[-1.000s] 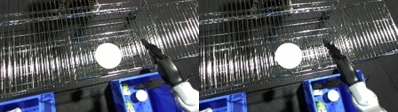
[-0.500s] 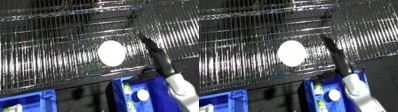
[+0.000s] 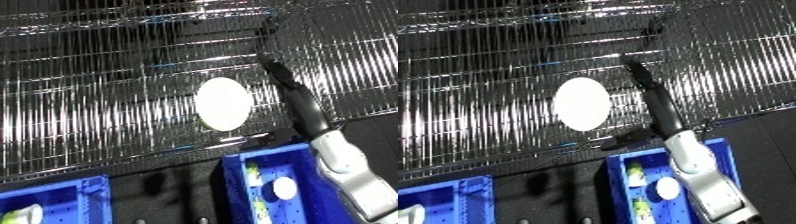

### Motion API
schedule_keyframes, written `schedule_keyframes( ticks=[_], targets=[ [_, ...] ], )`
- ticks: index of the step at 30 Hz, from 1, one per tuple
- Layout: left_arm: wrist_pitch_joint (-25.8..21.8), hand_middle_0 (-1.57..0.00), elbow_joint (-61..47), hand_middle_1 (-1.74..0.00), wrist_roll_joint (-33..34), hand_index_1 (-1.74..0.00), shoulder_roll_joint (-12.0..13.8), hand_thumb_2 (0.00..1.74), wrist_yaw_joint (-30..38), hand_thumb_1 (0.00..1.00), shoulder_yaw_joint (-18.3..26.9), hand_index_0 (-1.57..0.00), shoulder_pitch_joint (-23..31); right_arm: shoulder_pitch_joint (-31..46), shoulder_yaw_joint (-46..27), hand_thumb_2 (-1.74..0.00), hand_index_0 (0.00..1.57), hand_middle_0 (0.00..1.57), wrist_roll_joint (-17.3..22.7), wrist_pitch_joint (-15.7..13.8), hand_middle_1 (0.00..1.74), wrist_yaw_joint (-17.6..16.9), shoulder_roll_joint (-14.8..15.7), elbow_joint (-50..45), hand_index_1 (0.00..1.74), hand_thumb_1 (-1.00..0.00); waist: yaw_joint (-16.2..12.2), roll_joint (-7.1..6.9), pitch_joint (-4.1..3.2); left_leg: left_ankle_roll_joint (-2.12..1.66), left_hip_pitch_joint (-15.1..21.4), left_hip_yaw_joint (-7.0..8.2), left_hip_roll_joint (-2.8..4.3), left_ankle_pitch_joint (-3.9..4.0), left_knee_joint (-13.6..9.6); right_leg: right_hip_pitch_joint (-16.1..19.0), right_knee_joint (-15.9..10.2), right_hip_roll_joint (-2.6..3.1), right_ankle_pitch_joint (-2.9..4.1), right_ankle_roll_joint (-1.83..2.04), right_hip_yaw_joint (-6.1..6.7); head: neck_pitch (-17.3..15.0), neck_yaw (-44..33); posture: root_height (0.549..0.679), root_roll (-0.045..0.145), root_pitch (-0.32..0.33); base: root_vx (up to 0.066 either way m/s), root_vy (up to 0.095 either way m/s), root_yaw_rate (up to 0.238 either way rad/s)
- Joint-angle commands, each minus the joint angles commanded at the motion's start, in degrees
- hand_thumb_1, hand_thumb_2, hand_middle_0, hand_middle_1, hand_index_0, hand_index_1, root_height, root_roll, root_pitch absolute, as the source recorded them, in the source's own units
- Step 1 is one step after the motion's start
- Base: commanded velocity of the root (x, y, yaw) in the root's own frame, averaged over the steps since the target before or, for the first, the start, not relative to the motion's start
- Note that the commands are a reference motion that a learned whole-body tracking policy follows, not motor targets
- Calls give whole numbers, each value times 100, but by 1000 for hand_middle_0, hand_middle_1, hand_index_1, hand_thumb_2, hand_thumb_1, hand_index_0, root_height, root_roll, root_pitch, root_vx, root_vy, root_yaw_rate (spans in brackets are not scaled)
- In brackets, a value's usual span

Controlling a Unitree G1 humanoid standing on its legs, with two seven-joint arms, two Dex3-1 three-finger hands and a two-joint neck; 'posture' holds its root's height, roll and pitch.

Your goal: Pick up the object and place it into the box

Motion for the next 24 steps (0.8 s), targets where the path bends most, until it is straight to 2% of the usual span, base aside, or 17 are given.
schedule_keyframes(
  ticks=[7, 17, 24],
  targets=[
    [32, 0, -177, 0, -22, 0, -51, 0, 33, 0, -72, 0, 25, -179, 91, 0, 0, 0, 15, 87, 0, 96, 65, 96, 0, 0, 47, 64, 0, 8, -51, 8, -22, 11, 6, -68, 39, -19, -12, -15, -9, 27, 111, 644, 88, 113, 24, 19, 20],
    [39, 0, -297, 0, -58, 0, -95, 0, 68, 0, -177, 0, 34, -324, 190, -870, 785, 785, 90, 141, 870, 207, 242, 162, 870, -500, 102, 119, 0, 12, -81, -6, -53, 31, -16, -100, 48, -34, -14, -22, -9, 4, 177, 644, 89, 119, 20, 12, 21],
    [47, 0, -348, 0, -60, 0, -116, 0, 106, 0, -178, 0, 46, -286, 200, -1479, 1334, 1334, 106, 181, 1479, 217, 293, 179, 1479, -850, 108, 141, 0, 14, -59, 0, -58, 55, -71, -100, 32, -38, -13, -22, -7, 16, 181, 645, 90, 120, 3, 8, 7]
  ],
)
